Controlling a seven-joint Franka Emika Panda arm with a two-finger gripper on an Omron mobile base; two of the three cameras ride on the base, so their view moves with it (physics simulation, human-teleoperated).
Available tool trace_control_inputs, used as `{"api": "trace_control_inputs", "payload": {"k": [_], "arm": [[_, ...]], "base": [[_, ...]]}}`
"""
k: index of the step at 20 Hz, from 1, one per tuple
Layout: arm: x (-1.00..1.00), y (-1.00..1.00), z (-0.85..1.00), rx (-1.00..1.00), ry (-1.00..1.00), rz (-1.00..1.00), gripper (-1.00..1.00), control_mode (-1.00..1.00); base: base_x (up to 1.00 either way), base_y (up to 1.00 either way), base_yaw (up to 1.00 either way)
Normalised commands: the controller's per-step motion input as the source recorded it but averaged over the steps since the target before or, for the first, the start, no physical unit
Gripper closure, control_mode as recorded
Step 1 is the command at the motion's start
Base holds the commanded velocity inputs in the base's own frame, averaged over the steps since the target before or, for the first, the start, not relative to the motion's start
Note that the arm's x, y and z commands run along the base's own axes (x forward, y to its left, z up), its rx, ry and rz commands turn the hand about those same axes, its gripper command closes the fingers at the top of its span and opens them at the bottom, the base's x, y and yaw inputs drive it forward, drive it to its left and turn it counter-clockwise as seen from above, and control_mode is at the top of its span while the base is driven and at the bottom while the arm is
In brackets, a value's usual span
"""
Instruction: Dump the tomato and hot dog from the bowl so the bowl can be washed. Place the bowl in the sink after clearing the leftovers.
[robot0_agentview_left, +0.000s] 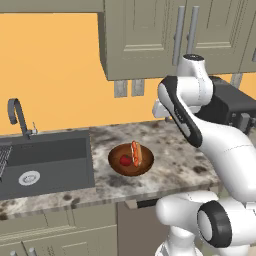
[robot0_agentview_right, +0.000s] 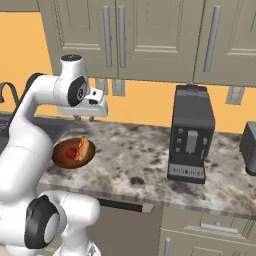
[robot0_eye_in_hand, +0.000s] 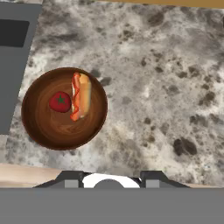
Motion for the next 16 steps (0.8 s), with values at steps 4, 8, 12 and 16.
{"api": "trace_control_inputs", "payload": {"k": [4, 8, 12, 16], "arm": [[-0.32, 0.06, -0.05, 0.00, 0.00, 0.00, -1.00, -1.00], [-0.80, 0.03, -0.43, 0.15, 0.00, -0.11, -1.00, -1.00], [-0.43, 0.04, -0.89, 0.30, 0.02, -0.13, -1.00, -1.00], [-0.01, 0.16, -0.89, 0.20, 0.03, -0.11, -1.00, -1.00]], "base": [[0.00, 0.00, 0.00], [0.00, 0.00, 0.00], [0.00, 0.00, 0.00], [0.00, 0.00, 0.00]]}}
